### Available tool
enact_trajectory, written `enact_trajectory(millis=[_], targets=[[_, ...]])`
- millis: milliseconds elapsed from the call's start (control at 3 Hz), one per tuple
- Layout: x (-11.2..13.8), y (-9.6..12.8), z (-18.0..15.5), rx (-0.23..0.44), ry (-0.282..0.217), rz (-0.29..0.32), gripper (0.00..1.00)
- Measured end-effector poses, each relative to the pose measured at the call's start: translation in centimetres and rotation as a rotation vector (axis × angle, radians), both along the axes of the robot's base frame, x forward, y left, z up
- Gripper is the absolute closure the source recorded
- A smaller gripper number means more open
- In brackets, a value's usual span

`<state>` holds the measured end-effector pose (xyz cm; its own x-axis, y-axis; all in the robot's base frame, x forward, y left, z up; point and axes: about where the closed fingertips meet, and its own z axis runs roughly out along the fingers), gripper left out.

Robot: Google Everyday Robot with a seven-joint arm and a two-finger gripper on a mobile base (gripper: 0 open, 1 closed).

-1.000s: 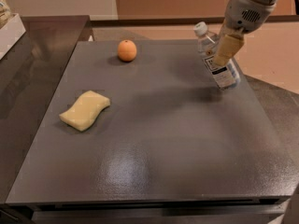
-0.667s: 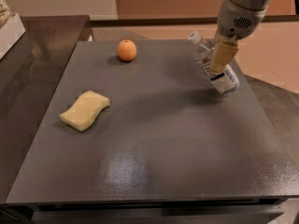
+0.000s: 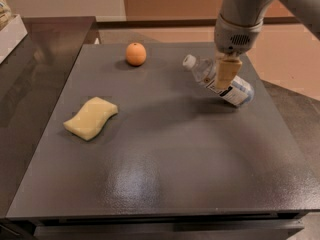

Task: Knock blue plastic bottle over

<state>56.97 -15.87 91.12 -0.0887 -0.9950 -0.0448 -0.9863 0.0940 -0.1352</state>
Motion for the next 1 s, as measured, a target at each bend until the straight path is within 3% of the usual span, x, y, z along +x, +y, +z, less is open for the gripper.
enact_trajectory(millis=[333, 667, 1000], targets=[[-0.24, 1.25, -0.73, -0.039, 0.002, 0.056, 0.13], [0.12, 1.33, -0.71, -0.032, -0.013, 0.053, 0.00], [0.12, 1.33, -0.71, -0.032, -0.013, 0.053, 0.00]])
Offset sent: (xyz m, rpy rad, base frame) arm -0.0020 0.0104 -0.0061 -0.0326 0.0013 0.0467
